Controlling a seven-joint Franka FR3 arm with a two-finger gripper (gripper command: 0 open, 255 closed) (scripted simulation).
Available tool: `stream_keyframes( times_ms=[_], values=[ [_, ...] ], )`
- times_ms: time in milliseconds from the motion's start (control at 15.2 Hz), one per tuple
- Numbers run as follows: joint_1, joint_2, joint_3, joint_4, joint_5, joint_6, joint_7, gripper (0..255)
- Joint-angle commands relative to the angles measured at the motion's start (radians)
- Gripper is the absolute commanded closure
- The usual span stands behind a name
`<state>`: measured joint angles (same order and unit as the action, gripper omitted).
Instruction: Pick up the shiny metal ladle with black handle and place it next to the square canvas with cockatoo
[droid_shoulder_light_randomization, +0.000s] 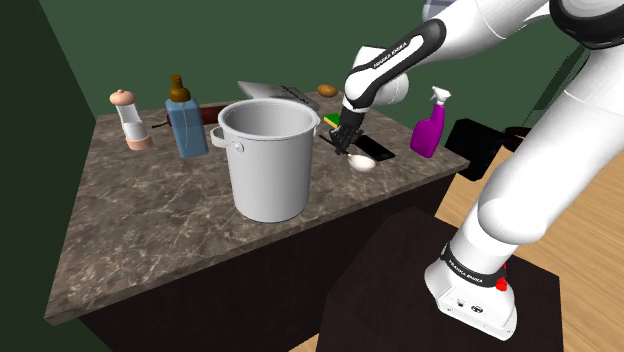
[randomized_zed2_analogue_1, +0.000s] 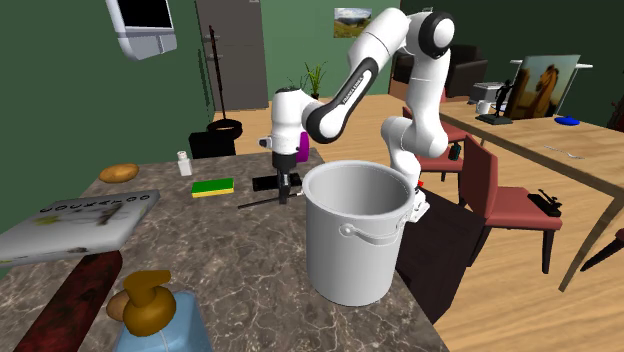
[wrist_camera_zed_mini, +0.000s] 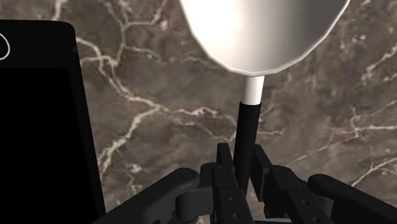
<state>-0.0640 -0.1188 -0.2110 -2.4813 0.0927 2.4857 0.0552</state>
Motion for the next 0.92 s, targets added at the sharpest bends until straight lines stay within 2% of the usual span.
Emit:
stream_keyframes(
  times_ms=[0,858],
  values=[
    [-0.001,-0.016,0.001,0.011,-0.008,-0.027,0.008,255],
    [-0.011,-0.119,0.012,0.098,-0.048,-0.214,0.047,255]
  ],
)
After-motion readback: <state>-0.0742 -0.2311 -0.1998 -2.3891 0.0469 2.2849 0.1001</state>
